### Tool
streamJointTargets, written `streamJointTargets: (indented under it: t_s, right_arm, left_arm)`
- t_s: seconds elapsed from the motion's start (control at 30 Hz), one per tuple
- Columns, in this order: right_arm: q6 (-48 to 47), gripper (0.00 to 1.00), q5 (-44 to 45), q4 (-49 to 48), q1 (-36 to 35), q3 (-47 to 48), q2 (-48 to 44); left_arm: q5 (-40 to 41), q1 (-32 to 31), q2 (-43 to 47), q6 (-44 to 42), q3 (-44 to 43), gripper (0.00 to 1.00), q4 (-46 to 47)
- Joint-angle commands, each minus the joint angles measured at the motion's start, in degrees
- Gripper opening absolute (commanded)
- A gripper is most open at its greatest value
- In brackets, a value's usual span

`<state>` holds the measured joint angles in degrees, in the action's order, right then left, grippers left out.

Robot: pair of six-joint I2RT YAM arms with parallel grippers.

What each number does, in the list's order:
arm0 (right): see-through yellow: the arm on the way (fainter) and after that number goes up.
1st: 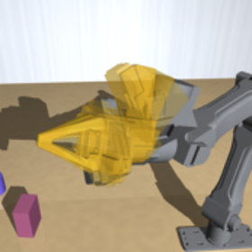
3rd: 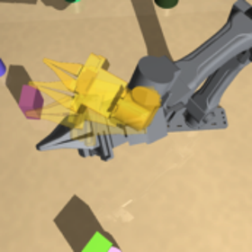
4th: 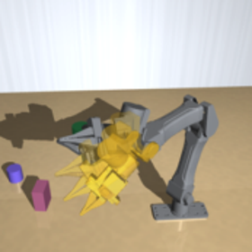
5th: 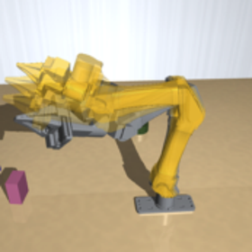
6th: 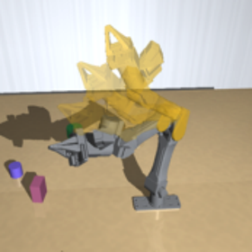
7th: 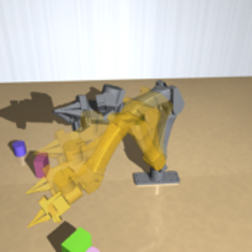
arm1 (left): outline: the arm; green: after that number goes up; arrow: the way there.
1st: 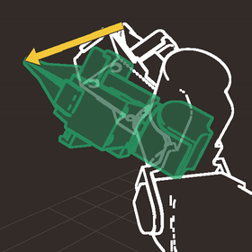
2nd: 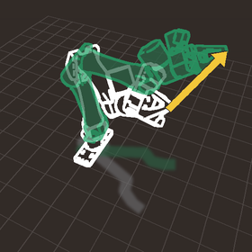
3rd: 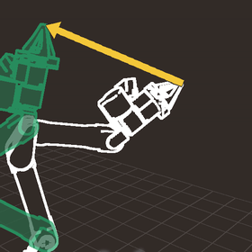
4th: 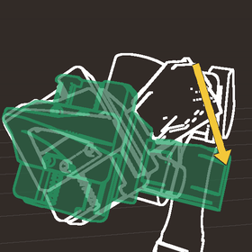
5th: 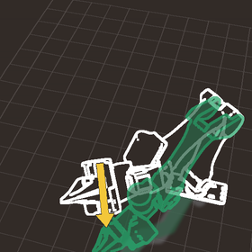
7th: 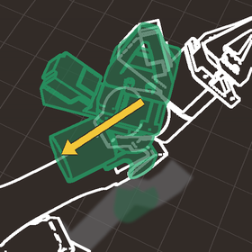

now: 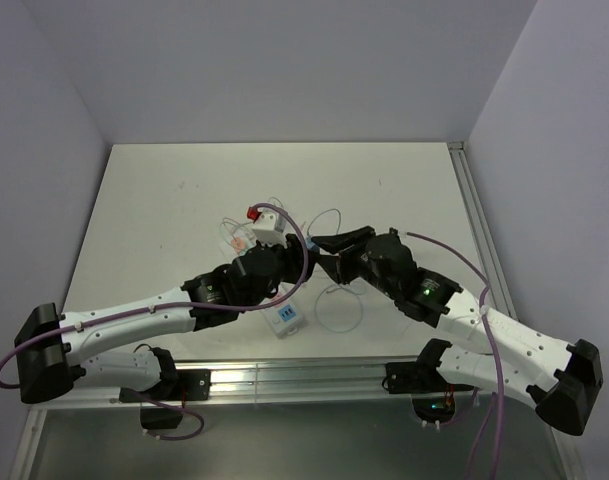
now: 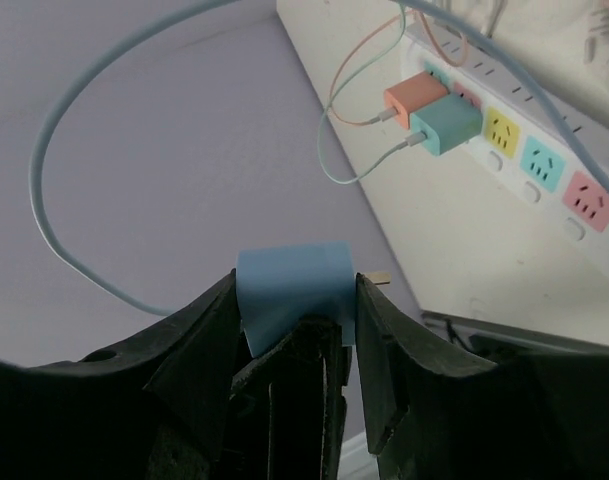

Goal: Insert the plug

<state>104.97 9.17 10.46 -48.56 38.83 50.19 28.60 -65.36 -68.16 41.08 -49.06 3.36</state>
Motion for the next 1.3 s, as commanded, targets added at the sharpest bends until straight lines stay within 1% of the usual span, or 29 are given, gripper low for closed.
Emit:
streamJointTargets:
  t_s: [0.0,0.03,0.07,0.13,0.17,0.2,0.27,0.3,0.33,0.37,0.4,0.43,0.47,0.5,0.57,0.6,0.63,0.67,0.7,0.77,0.8,0.83,0.9,0.97,1.07,1.2,1.27]
  right_arm:
    - [-12.3,0.51,-6.0,-0.7,-1.4,7.3,0.4]
    - [-14.7,0.62,-7.5,-0.1,-1.4,8.4,0.6]
    - [-18.6,0.68,-8.0,1.7,-1.4,9.0,0.8]
    - [-23.1,0.72,-8.9,1.9,-1.0,9.1,0.3]
    - [-25.1,0.73,-8.9,3.8,-0.9,9.2,-0.9]
    - [-28.6,0.73,-8.9,5.1,-1.0,9.1,-1.7]
    - [-32.4,0.73,-7.2,6.8,-0.9,8.5,-4.9]
    - [-35.5,0.73,-6.5,9.0,-0.8,7.8,-6.3]
    - [-37.7,0.72,-6.0,9.2,-0.8,7.3,-8.0]
    - [-43.6,0.72,-6.4,8.3,-0.8,6.7,-11.4]
    - [-47.1,0.71,-7.3,7.5,-0.8,6.2,-13.0]
    - [-51.0,0.67,-8.8,7.0,-0.7,6.5,-14.2]
    - [-59.0,0.66,-10.5,7.5,-0.7,7.3,-15.4]
    - [-62.7,0.64,-13.3,9.1,-0.7,10.4,-15.1]
    - [-70.9,0.62,-16.1,14.7,-0.7,14.2,-12.5]
    - [-73.0,0.62,-18.2,16.2,-0.6,17.5,-11.4]
    - [-74.7,0.61,-22.0,17.1,-0.7,18.7,-9.7]
    - [-76.5,0.60,-24.3,17.5,-0.7,19.5,-9.2]
    - [-76.9,0.60,-24.7,17.9,-0.7,20.7,-8.8]
    - [-77.8,0.60,-24.4,18.8,-0.7,21.5,-8.1]
    - [-78.2,0.61,-25.3,18.7,-0.7,21.4,-7.8]
    - [-78.4,0.61,-27.6,18.6,-0.7,21.3,-7.0]
    - [-79.1,0.61,-29.6,19.0,-0.6,21.0,-5.9]
    - [-79.7,0.62,-30.4,18.6,-0.7,20.4,-5.3]
    - [-80.4,0.63,-32.4,17.3,-0.6,18.4,-4.9]
    - [-81.7,0.65,-32.5,16.9,-0.6,17.7,-4.1]
    - [-82.1,0.65,-33.2,16.2,-0.5,17.6,-3.6]
  left_arm:
    - [3.4,1.0,1.8,0.1,-2.4,0.00,-2.1]
    - [2.3,1.4,2.4,-0.1,-2.2,0.01,-2.3]
    - [-0.5,1.9,3.0,0.1,-1.4,0.00,-2.6]
    - [-5.0,4.7,5.1,0.4,-0.3,0.00,-3.2]
    - [-11.0,6.2,5.9,0.4,1.2,0.00,-3.0]
    - [-13.9,9.4,8.1,0.3,2.2,0.00,-2.4]
    - [-19.0,12.1,10.6,-0.4,4.7,0.00,-1.9]
    - [-20.4,14.3,12.8,-1.1,5.1,0.00,-1.9]
    - [-21.3,15.1,13.8,-1.9,5.3,0.00,-2.9]
    - [-23.9,15.7,15.6,-3.6,5.5,0.00,-3.1]
    - [-26.0,16.7,16.2,-4.9,5.3,0.00,-3.2]
    - [-28.1,17.1,16.7,-5.9,5.1,0.00,-3.2]
    - [-30.4,17.6,16.8,-7.8,4.0,0.00,-4.7]
    - [-35.9,18.3,16.7,-8.6,3.4,0.00,-4.9]
    - [-41.1,19.0,16.1,-10.2,1.6,0.00,-5.4]
    - [-44.5,19.7,15.2,-10.6,1.2,0.00,-5.2]
    - [-50.0,20.0,14.6,-11.1,0.4,0.00,-5.0]
    - [-53.4,20.3,13.2,-11.4,0.2,0.00,-4.3]
    - [-57.3,20.4,12.5,-11.9,-0.2,0.00,-4.6]
    - [-60.8,20.4,11.2,-12.3,-0.6,0.00,-4.1]
    - [-62.5,20.4,11.2,-12.3,-0.4,0.00,-2.0]
    - [-66.7,20.4,11.0,-12.2,0.1,0.00,-1.0]
    - [-71.2,20.4,10.6,-11.9,0.5,0.00,1.7]
    - [-75.0,20.3,9.7,-11.7,0.5,0.01,2.4]
    - [-76.8,20.3,9.3,-11.3,0.3,0.01,3.4]
    - [-80.9,20.3,8.8,-10.1,0.6,0.01,6.0]
    - [-81.2,20.3,8.9,-10.1,0.4,0.01,6.1]
